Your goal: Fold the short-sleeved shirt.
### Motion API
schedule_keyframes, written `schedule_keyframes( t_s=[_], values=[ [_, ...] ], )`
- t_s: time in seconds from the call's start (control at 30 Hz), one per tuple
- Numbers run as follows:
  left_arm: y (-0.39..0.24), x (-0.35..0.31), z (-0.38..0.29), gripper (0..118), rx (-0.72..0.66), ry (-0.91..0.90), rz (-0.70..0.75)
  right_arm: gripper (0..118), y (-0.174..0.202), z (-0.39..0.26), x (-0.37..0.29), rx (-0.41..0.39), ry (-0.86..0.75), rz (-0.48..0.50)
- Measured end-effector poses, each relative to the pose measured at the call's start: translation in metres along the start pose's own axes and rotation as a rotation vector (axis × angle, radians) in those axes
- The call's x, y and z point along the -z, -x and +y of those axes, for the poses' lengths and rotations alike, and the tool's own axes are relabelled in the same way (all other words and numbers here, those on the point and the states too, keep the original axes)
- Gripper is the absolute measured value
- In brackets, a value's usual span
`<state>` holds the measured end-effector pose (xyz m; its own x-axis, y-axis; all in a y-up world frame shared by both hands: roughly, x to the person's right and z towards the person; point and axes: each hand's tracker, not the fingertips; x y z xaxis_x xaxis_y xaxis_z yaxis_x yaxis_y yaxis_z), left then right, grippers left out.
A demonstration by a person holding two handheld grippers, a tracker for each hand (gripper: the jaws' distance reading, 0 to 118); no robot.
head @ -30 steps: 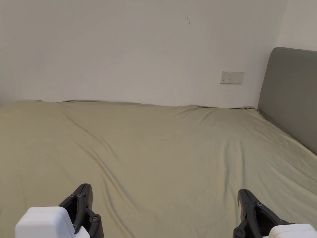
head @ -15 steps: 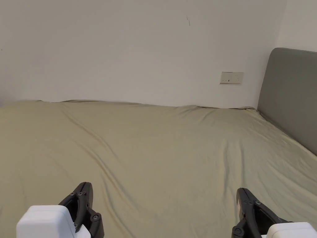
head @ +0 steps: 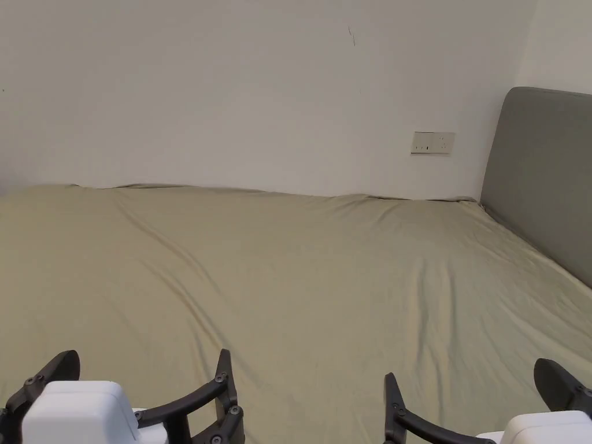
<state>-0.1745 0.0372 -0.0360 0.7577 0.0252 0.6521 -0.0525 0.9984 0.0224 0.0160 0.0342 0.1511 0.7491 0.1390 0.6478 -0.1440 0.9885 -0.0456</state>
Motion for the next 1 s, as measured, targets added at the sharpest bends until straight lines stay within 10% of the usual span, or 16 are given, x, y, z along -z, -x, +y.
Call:
schedule_keyframes(
  t_s=[1.0],
  values=[
    [0.003, 0.002, -0.001, 118, -0.002, 0.007, 0.026, 118, 0.01, 0.01, -0.014, 0.003, -0.013, 0.001]
  ],
)
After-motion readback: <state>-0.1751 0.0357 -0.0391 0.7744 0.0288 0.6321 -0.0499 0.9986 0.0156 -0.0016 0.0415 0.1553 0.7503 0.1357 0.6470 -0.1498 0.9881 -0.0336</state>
